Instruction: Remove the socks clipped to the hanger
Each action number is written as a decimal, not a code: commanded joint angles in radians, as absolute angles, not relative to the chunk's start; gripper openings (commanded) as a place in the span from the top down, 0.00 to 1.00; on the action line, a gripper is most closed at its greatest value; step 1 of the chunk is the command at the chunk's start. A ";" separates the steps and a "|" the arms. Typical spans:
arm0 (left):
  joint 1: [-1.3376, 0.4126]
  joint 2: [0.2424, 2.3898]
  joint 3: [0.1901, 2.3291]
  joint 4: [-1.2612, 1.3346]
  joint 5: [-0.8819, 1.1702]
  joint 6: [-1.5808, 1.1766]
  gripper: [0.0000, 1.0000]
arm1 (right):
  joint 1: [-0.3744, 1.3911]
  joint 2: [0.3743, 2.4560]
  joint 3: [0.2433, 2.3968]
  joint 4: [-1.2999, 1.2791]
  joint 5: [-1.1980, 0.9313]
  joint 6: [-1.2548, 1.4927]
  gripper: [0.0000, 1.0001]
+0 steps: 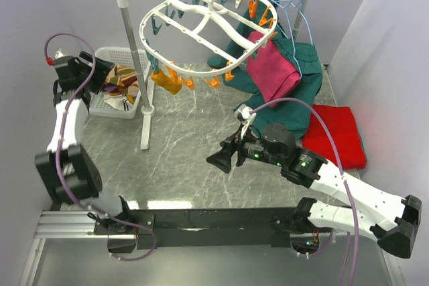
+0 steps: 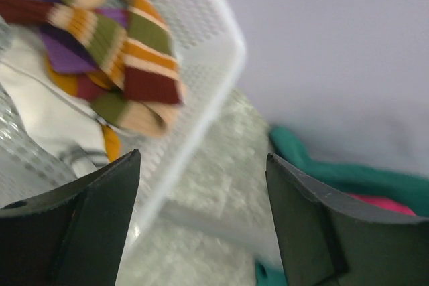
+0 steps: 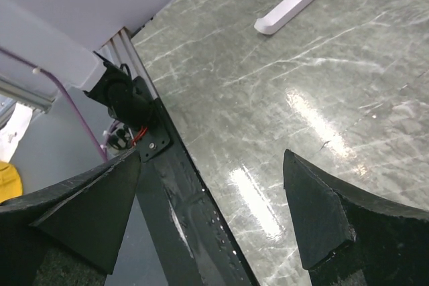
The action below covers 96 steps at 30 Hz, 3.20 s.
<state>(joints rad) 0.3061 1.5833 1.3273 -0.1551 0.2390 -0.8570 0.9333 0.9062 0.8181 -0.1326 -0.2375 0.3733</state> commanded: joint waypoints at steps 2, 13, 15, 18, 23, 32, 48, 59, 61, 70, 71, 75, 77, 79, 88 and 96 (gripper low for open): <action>0.266 1.314 1.134 -0.008 0.393 -0.936 0.29 | 0.930 0.945 0.870 -0.071 -0.285 0.376 0.07; -0.042 1.068 0.890 0.028 0.403 -0.810 0.27 | 0.930 0.962 0.876 -0.089 -0.275 0.367 0.06; -0.070 1.039 0.848 0.017 0.365 -0.784 0.27 | 0.930 0.956 0.871 -0.090 -0.265 0.368 0.05; -0.110 0.988 0.772 0.035 0.319 -0.784 0.30 | 0.930 0.954 0.871 -0.092 -0.262 0.370 0.05; -0.138 0.913 0.671 0.041 0.287 -0.782 0.35 | 0.928 0.963 0.868 -0.094 -0.262 0.371 0.05; -0.144 0.724 0.520 0.391 0.303 -0.729 0.02 | 0.930 0.985 0.861 -0.083 -0.273 0.385 0.04; -0.147 0.893 0.607 0.690 0.299 -0.792 0.46 | 0.931 0.956 0.844 -0.080 -0.272 0.405 0.00; -0.161 0.991 0.696 0.722 0.359 -0.808 0.38 | 0.931 0.946 0.836 -0.067 -0.279 0.410 0.00; -0.167 1.014 0.709 0.729 0.365 -0.813 0.48 | 0.930 0.950 0.836 -0.060 -0.281 0.411 0.00; -0.183 1.029 0.733 0.707 0.368 -0.816 0.99 | 0.930 0.953 0.833 -0.058 -0.275 0.411 0.00; -0.187 1.025 0.735 0.704 0.368 -0.816 0.99 | 0.931 0.954 0.831 -0.060 -0.273 0.411 0.00; -0.207 0.988 0.736 0.670 0.396 -0.837 0.99 | 0.930 0.959 0.836 -0.057 -0.275 0.408 0.00; -0.227 0.976 0.738 0.655 0.420 -0.860 0.99 | 0.931 0.963 0.848 -0.057 -0.270 0.405 0.00; -0.242 0.962 0.749 0.620 0.445 -0.882 0.99 | 0.930 0.965 0.873 -0.058 -0.262 0.399 0.00; -0.350 0.902 0.761 0.592 0.497 -0.992 0.99 | 0.928 1.023 1.064 -0.107 -0.215 0.330 0.00; -0.420 0.836 0.795 0.496 0.483 -0.983 0.99 | 0.927 1.098 1.203 -0.161 -0.098 0.238 0.00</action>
<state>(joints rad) -0.4000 0.8757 0.7399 0.5217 0.4683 -0.9710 0.9333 1.0626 1.1278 -0.1413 -0.1707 0.3092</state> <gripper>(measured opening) 0.022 0.995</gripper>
